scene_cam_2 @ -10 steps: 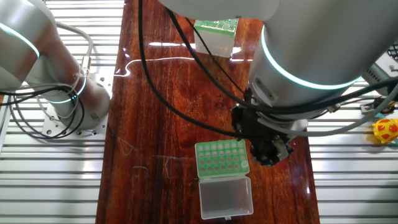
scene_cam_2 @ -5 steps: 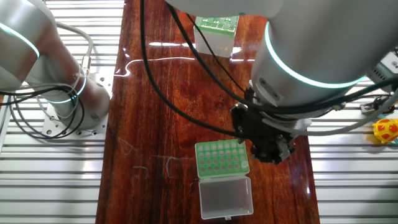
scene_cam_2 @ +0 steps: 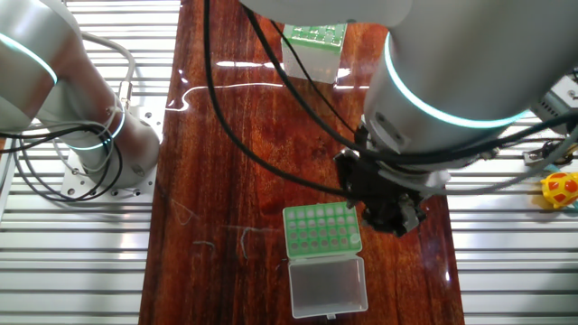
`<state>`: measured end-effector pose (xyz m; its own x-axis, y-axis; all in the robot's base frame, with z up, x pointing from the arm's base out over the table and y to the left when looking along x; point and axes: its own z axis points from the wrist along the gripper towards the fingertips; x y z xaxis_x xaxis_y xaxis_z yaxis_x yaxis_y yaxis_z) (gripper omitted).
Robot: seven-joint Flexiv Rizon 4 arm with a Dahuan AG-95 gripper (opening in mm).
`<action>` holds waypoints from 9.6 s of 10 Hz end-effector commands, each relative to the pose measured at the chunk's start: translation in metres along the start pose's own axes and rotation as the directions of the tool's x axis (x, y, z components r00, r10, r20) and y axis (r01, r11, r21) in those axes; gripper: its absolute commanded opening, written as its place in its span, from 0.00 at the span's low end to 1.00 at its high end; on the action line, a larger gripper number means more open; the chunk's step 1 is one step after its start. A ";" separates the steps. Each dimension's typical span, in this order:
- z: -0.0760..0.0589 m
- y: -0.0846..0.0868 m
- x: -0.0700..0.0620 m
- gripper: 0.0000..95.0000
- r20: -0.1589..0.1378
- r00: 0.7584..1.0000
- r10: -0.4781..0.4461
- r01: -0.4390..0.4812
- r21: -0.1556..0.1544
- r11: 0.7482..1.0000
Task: Transfer all large pipette tips from one holder to another
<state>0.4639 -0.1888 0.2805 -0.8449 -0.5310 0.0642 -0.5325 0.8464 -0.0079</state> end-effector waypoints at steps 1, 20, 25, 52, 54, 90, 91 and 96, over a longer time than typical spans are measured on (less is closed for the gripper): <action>0.018 0.053 -0.060 0.20 0.026 0.987 0.161 -0.161 -0.015 0.987; 0.066 0.221 -0.176 0.20 0.000 1.000 -0.009 0.009 -0.064 0.998; 0.071 0.288 -0.228 0.40 0.004 0.991 0.137 -0.136 -0.080 0.988; 0.096 0.354 -0.235 0.20 0.053 0.979 0.196 -0.192 -0.084 0.978; 0.098 0.354 -0.235 0.20 0.056 0.987 0.150 -0.145 -0.081 0.986; -0.035 0.332 -0.224 0.00 0.054 0.996 -0.074 0.079 -0.109 0.991; -0.040 0.331 -0.223 0.00 0.055 0.996 -0.077 0.082 -0.112 0.990; -0.043 0.327 -0.217 0.00 0.026 0.997 -0.066 0.068 -0.099 0.993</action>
<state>0.4737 0.2043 0.3067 -0.8011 -0.5973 0.0380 -0.5924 0.8004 0.0920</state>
